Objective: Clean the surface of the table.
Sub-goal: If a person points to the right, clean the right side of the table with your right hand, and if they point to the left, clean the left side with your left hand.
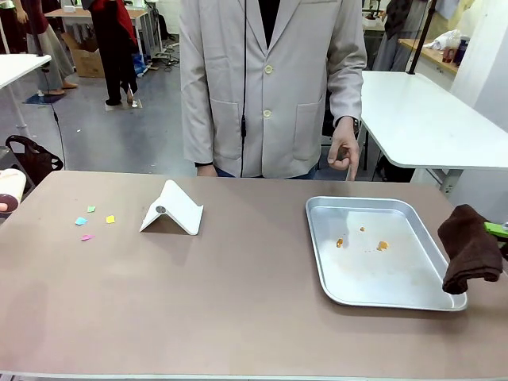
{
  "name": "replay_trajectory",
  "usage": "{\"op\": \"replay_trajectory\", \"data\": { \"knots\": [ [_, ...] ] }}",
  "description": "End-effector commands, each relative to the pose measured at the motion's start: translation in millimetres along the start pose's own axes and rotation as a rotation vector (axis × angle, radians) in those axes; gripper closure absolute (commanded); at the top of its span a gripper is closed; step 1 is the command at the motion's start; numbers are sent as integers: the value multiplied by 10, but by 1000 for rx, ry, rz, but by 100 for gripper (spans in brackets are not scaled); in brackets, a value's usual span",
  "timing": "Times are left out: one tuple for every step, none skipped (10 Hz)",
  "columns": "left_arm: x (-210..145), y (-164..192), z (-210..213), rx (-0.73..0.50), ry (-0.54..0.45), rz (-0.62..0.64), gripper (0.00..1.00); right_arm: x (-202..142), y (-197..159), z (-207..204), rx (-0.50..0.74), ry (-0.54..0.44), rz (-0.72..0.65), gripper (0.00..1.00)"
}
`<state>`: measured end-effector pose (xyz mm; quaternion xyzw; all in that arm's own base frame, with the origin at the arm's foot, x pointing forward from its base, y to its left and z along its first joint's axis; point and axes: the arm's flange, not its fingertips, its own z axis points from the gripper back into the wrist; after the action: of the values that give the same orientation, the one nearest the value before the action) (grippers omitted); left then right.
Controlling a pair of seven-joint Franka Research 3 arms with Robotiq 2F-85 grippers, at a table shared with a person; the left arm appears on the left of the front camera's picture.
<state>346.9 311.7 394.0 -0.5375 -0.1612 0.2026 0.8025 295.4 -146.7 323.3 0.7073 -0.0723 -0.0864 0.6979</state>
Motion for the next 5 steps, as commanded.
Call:
{"op": "replay_trajectory", "data": {
  "knots": [
    [-35,-28,22,-1,4,-19,100,329,251,-282,-153,72,12,89],
    [-35,-28,22,-1,4,-19,100,460,347,-403,-199,76,24,89],
    [-35,-28,22,-1,4,-19,100,585,425,-529,-249,93,18,89],
    [-35,-28,22,-1,4,-19,100,710,474,-665,-306,92,5,89],
    [-35,-28,22,-1,4,-19,100,869,493,-837,-384,97,-6,89]
  ]
}}
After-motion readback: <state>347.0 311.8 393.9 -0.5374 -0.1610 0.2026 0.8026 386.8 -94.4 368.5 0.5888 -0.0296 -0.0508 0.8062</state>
